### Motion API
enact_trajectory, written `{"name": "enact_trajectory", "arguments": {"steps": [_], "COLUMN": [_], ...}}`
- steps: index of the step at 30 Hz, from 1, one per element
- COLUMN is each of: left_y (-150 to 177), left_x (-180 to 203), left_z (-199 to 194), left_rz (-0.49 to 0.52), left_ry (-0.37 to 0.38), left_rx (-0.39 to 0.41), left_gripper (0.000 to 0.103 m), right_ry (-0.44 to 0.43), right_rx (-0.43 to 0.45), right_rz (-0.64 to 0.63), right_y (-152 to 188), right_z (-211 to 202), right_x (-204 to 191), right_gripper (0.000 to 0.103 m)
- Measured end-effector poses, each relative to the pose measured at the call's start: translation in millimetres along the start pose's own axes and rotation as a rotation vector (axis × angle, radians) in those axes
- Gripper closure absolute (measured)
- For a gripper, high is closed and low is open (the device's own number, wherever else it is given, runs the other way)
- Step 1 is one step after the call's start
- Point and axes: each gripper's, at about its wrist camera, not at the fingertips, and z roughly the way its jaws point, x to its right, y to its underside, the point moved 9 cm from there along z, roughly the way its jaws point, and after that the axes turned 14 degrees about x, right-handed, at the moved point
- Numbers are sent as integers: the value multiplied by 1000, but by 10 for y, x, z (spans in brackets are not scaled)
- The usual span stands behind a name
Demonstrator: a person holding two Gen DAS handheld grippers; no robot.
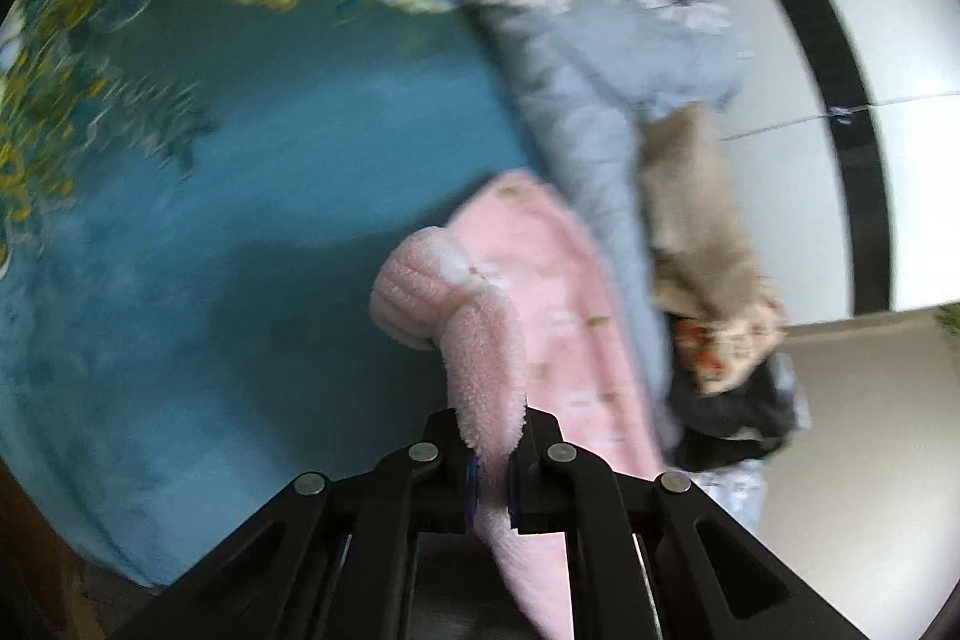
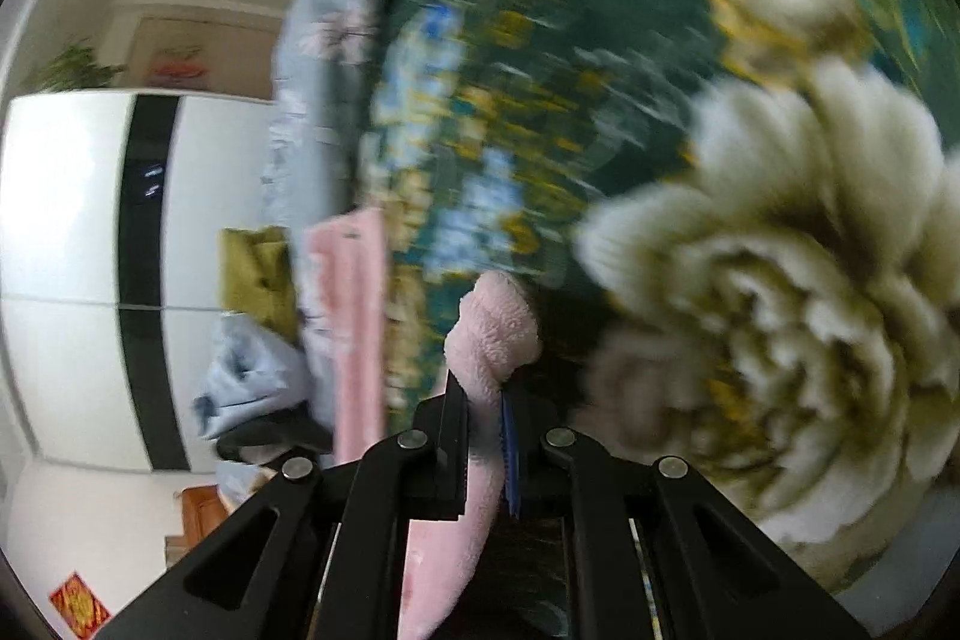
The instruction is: Fold clothes
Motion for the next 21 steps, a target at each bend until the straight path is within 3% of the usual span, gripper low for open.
{"name": "enact_trajectory", "arguments": {"steps": [4,6,10,13,16,21], "left_y": [-95,-128,-43,135,241,279], "left_x": [231,196,-298,-718,-1016,-1081], "left_z": [-264,-276,-62,107,163,196], "left_rz": [63,71,84,29,-48,-55], "left_ry": [53,43,-113,-191,-205,-198], "left_rx": [33,42,17,-27,-64,-94], "left_gripper": [96,96,96,96,96,92], "right_ry": [-72,-97,-12,86,112,134], "right_rx": [17,37,15,-30,-36,-70], "right_rz": [-52,-42,-17,6,80,65], "right_y": [-85,-139,-125,44,129,182], "right_z": [-154,-243,-234,-182,-203,-223], "right_x": [-290,-301,93,522,826,926], "right_gripper": [94,94,94,94,94,92]}}
